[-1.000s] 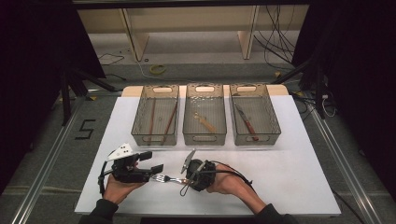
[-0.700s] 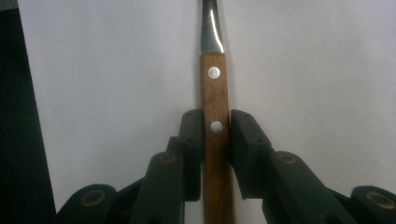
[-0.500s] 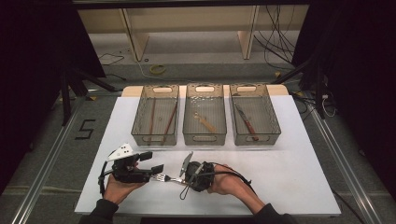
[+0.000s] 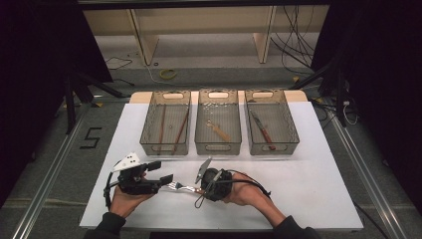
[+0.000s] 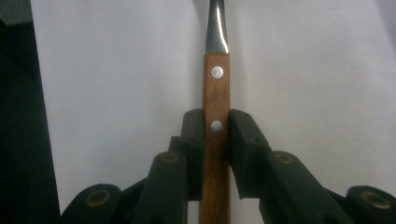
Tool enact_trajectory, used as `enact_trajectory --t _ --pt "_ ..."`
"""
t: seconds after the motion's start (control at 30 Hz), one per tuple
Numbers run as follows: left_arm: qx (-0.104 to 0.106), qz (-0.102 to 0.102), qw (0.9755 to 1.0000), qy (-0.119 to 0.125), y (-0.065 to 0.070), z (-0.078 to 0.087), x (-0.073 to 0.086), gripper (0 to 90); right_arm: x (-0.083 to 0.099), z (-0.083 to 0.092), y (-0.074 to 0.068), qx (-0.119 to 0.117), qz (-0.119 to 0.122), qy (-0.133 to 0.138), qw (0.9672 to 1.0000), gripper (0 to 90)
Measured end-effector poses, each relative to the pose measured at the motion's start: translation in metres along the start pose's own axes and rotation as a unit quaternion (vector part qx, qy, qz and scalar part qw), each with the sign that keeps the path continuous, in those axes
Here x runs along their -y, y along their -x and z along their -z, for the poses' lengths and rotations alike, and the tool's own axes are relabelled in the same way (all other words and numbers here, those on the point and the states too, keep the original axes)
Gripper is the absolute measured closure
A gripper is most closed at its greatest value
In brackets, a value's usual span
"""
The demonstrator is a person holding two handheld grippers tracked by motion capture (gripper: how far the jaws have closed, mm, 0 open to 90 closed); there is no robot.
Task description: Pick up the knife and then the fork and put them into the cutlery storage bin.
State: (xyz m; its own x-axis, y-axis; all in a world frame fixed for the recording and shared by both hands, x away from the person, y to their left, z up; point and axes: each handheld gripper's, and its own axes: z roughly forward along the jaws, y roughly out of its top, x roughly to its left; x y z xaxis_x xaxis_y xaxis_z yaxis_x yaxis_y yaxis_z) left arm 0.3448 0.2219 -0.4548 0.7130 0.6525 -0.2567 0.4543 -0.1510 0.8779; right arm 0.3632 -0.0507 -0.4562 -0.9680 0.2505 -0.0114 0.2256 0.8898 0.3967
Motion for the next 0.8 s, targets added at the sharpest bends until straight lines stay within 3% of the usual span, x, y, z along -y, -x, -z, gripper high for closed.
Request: enact_trajectory --t 0.2,0.43,0.63,0.8 --pt "-0.005 0.003 0.9999 0.013 -0.001 0.003 0.0 22.6 0.01 0.016 0.013 0.003 -0.034 0.034 0.9988 77.4" --pt "-0.005 0.008 0.9997 0.02 -0.001 0.002 0.0 21.3 0.025 0.039 0.028 0.012 -0.064 0.08 0.9946 77.2" --pt "-0.003 0.007 0.9998 0.017 0.0 0.0 0.001 20.1 0.035 0.058 0.038 0.027 -0.085 0.109 0.99 77.2" --pt "-0.002 0.006 0.9999 0.015 0.0 -0.002 0.002 20.0 0.043 0.075 0.049 0.04 -0.109 0.134 0.9842 77.3"
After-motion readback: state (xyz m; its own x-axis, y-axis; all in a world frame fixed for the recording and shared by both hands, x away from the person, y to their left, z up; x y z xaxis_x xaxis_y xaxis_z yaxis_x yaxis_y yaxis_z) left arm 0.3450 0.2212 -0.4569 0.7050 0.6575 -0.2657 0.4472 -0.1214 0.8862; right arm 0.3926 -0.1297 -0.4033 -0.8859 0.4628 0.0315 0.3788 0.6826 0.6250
